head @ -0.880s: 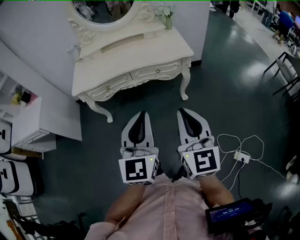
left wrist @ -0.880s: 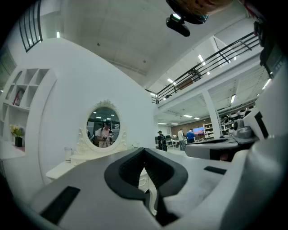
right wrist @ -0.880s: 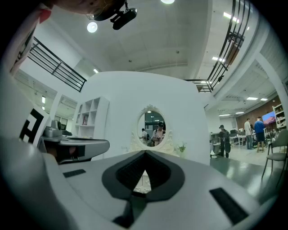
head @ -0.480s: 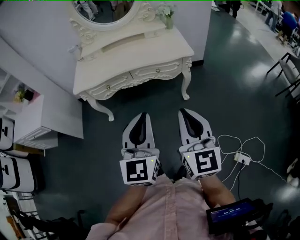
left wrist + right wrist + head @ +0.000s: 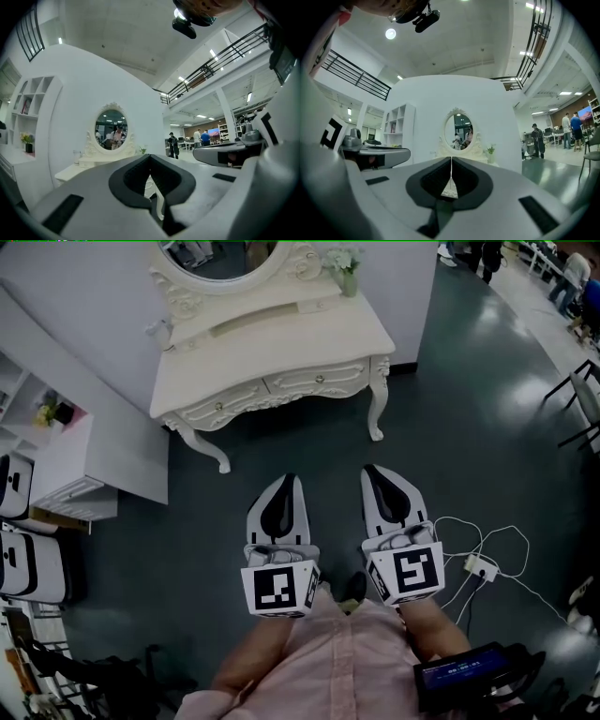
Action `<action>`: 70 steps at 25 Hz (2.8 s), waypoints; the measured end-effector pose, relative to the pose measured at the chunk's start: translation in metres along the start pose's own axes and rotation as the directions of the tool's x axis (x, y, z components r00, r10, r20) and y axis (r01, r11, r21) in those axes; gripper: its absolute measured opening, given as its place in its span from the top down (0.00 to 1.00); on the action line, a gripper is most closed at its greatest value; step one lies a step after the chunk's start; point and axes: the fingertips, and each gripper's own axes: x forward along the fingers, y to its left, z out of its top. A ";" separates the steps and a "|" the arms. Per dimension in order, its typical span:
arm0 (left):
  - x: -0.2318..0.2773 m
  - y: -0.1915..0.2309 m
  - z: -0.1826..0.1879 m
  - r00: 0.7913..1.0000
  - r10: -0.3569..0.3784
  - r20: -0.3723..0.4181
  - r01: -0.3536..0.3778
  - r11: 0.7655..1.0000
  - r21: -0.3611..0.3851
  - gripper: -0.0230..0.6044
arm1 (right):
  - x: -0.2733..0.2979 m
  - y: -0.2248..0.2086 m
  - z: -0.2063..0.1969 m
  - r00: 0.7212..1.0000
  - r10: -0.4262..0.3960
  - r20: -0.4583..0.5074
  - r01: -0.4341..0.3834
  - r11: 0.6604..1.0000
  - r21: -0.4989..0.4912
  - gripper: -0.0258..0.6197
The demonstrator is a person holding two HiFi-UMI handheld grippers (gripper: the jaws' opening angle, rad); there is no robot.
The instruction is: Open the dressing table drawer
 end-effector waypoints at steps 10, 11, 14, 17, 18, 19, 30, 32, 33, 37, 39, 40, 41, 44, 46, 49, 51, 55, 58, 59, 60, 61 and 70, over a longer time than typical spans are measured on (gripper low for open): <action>0.039 0.029 -0.024 0.999 0.012 -0.033 -0.013 1.000 -0.013 0.93 | 0.048 -0.009 -0.020 1.000 0.003 -0.030 -0.003 1.000 0.017 0.93; 0.046 0.035 -0.024 0.999 0.010 -0.033 -0.010 1.000 -0.014 0.93 | 0.056 -0.009 -0.021 0.999 0.001 -0.032 0.000 1.000 0.018 0.93; 0.069 0.052 -0.027 0.999 0.002 -0.032 -0.003 1.000 -0.016 0.93 | 0.084 -0.011 -0.023 0.999 -0.007 -0.036 0.007 1.000 0.020 0.93; 0.096 0.068 -0.029 1.000 -0.008 -0.030 0.007 1.000 -0.021 0.93 | 0.114 -0.016 -0.024 0.999 -0.009 -0.040 0.010 1.000 0.017 0.93; 0.104 0.074 -0.029 1.000 -0.010 -0.029 0.009 1.000 -0.022 0.93 | 0.124 -0.017 -0.023 0.999 -0.012 -0.039 0.013 1.000 0.017 0.93; 0.112 0.080 -0.029 1.000 -0.012 -0.027 0.011 1.000 -0.023 0.93 | 0.133 -0.019 -0.022 0.999 -0.016 -0.036 0.016 1.000 0.015 0.93; 0.183 0.142 -0.001 0.997 -0.047 0.057 0.047 0.999 -0.006 0.93 | 0.219 -0.020 0.012 0.998 -0.051 0.042 0.052 0.998 -0.026 0.93; 0.194 0.149 0.000 0.996 -0.054 0.065 0.055 0.998 -0.007 0.93 | 0.229 -0.021 0.014 0.997 -0.059 0.048 0.060 0.998 -0.030 0.93; 0.199 0.151 0.000 0.996 -0.058 0.065 0.059 0.998 -0.010 0.93 | 0.233 -0.022 0.013 0.997 -0.065 0.047 0.066 0.997 -0.029 0.93; 0.216 0.149 -0.008 0.995 -0.082 0.048 0.083 0.996 -0.021 0.93 | 0.242 -0.034 0.011 0.995 -0.088 0.036 0.089 0.996 -0.030 0.93; 0.225 0.145 -0.013 0.995 -0.094 0.037 0.095 0.995 -0.027 0.93 | 0.244 -0.044 0.008 0.994 -0.103 0.029 0.104 0.994 -0.030 0.93; 0.229 0.143 -0.017 0.995 -0.099 0.028 0.100 0.995 -0.030 0.93 | 0.246 -0.048 0.005 0.994 -0.110 0.022 0.110 0.993 -0.028 0.93; 0.234 0.142 -0.022 0.994 -0.104 0.017 0.104 0.994 -0.032 0.93 | 0.248 -0.053 0.000 0.993 -0.115 0.013 0.116 0.993 -0.024 0.93; 0.250 0.137 -0.035 0.994 -0.109 -0.019 0.108 0.993 -0.038 0.93 | 0.258 -0.068 -0.012 0.992 -0.121 -0.016 0.121 0.993 -0.009 0.93; 0.264 0.136 -0.039 0.994 -0.107 -0.033 0.106 0.994 -0.038 0.93 | 0.267 -0.078 -0.016 0.992 -0.122 -0.026 0.122 0.993 -0.001 0.93; 0.282 0.133 -0.042 0.993 -0.104 -0.047 0.103 0.994 -0.037 0.93 | 0.280 -0.094 -0.017 0.992 -0.121 -0.031 0.122 0.993 0.010 0.93; 0.295 0.130 -0.044 0.993 -0.103 -0.055 0.101 0.994 -0.036 0.93 | 0.288 -0.105 -0.020 0.992 -0.119 -0.036 0.120 0.993 0.014 0.93; 0.324 0.123 -0.052 0.992 -0.099 -0.077 0.096 0.995 -0.038 0.93 | 0.308 -0.129 -0.029 0.993 -0.107 -0.058 0.109 0.994 0.021 0.93; 0.347 0.121 -0.054 0.993 -0.087 -0.085 0.084 0.996 -0.035 0.93 | 0.325 -0.148 -0.028 0.993 -0.100 -0.057 0.101 0.995 0.025 0.93; 0.355 0.121 -0.053 0.993 -0.082 -0.084 0.079 0.996 -0.032 0.93 | 0.331 -0.154 -0.026 0.994 -0.096 -0.054 0.098 0.995 0.026 0.93; 0.363 0.121 -0.051 0.994 -0.077 -0.082 0.075 0.997 -0.029 0.93 | 0.336 -0.160 -0.024 0.994 -0.092 -0.051 0.094 0.995 0.027 0.93; 0.369 0.120 -0.049 0.994 -0.073 -0.080 0.071 0.997 -0.024 0.93 | 0.341 -0.166 -0.022 0.995 -0.089 -0.048 0.090 0.996 0.028 0.93; 0.413 0.111 -0.024 0.999 -0.030 -0.038 0.031 0.999 0.022 0.93 | 0.376 -0.204 0.001 0.999 -0.036 0.011 0.035 0.999 0.027 0.93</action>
